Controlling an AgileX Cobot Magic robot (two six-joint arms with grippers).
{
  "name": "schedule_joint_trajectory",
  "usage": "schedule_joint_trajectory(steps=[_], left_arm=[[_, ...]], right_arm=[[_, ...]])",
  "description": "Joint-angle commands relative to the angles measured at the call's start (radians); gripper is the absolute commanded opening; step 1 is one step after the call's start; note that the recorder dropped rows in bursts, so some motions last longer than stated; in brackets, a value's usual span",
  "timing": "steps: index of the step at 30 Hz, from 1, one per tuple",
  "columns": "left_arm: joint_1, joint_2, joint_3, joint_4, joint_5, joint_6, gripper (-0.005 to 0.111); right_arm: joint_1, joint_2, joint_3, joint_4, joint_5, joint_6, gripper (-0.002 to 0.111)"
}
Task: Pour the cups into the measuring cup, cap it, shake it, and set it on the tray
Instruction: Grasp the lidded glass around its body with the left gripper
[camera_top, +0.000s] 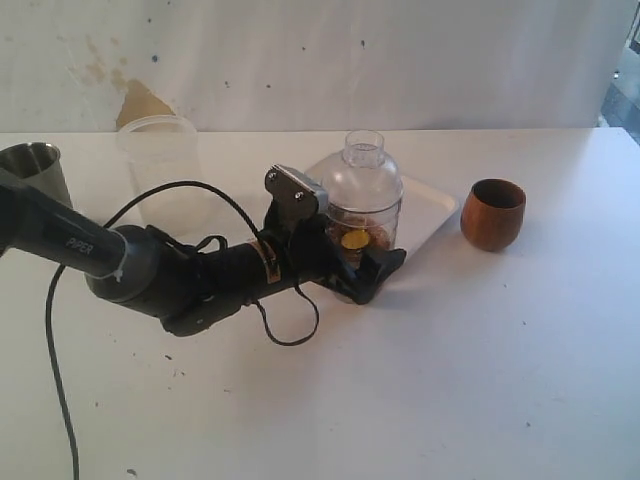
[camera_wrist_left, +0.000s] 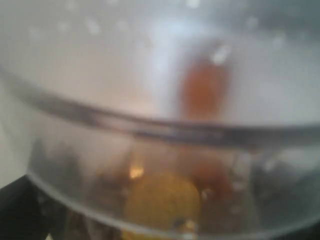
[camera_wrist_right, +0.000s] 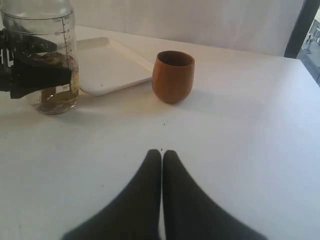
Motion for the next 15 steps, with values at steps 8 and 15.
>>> schedule_joint_trajectory(steps=[8,15], left_arm=[[-0.002,-0.003,-0.007,-0.012,-0.069,-0.067,0.090],[-0.002,-0.045,-0.007,0.124,0.024,-0.195,0.000]], right_arm=[[0.002,-0.005,0.001,0.004,-0.010,0.000,0.001],[0.002,-0.005,0.001,0.004,-0.010,0.000,0.001]])
